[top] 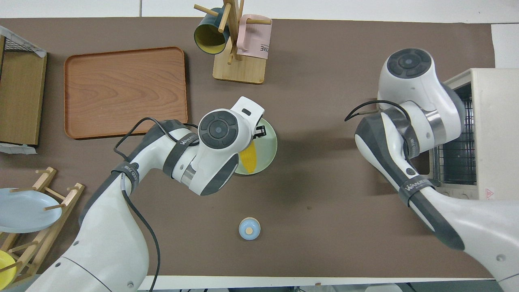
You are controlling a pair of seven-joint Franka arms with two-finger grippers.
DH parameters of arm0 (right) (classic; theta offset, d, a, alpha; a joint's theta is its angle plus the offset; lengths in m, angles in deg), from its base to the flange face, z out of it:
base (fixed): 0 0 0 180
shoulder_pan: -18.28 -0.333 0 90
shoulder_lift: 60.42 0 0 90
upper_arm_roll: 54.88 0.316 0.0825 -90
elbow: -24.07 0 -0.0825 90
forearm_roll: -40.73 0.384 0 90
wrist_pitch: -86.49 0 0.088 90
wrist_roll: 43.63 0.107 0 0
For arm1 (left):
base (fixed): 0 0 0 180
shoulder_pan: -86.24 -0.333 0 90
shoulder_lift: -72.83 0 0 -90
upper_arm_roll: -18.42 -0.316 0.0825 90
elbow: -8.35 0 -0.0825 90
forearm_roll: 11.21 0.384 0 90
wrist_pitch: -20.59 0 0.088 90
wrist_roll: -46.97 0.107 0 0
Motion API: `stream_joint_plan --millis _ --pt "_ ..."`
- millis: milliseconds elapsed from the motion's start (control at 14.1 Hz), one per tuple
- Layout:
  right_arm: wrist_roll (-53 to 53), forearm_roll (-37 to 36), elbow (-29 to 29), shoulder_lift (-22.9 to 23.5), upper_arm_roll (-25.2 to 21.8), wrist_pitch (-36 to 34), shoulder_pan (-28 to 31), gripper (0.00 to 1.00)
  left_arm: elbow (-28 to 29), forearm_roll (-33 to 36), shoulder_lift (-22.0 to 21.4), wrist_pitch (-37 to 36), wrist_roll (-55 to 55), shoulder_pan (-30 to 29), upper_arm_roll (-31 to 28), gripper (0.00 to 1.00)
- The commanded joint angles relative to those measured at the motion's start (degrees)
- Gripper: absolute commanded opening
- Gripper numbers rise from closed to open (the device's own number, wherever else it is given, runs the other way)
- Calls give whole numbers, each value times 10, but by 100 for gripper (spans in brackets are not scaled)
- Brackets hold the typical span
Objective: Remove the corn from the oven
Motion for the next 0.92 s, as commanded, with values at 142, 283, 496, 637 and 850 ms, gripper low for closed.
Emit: stream_joint_plan --millis 142,283,496,637,850 --pt "-122 8 -20 -70 -3 -41 80 5 -10 6 -24 -41 202 -176 -5 0" --pt "-129 42 -28 -103 -5 -62 90 67 -52 7 20 -37 297 -249 -5 0" --pt "-130 151 -63 -161 -6 -104 107 100 -120 7 75 -24 395 -326 -4 21" --pt "-127 189 -129 -165 -11 -176 111 100 -117 5 71 -18 412 -331 -7 100" --pt "-128 191 -139 -181 -19 -232 113 100 -112 5 52 -28 409 -345 -11 100"
